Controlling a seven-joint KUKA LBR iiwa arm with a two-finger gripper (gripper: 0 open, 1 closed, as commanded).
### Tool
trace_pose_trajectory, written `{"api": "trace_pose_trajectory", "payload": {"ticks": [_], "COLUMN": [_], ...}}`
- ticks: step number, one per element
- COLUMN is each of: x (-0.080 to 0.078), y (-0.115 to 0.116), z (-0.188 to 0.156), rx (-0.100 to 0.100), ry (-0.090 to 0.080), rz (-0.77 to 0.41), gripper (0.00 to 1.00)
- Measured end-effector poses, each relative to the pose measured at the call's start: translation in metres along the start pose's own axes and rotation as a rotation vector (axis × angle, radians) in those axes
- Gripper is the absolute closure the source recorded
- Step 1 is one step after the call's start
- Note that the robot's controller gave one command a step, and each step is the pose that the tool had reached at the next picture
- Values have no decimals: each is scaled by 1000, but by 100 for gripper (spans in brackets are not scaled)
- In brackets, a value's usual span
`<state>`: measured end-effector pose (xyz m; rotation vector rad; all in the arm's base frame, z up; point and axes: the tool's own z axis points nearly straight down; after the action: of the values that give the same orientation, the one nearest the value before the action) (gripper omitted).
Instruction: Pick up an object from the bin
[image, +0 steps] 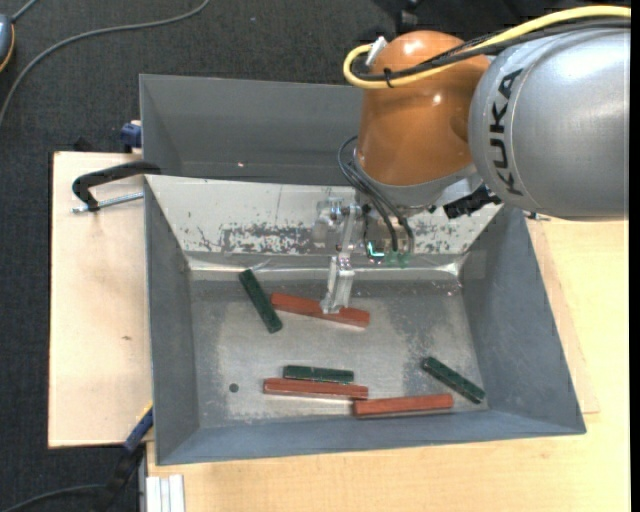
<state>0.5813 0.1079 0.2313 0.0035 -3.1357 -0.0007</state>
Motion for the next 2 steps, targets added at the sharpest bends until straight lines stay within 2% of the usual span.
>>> {"api": "trace_pose_trajectory", "payload": {"ticks": [1,2], "x": [80,67], "y": [-50,-11], "z": [74,155], "rx": [3,-1], "ry": [7,1], "rz": [81,152], "gripper": [0,0]}}
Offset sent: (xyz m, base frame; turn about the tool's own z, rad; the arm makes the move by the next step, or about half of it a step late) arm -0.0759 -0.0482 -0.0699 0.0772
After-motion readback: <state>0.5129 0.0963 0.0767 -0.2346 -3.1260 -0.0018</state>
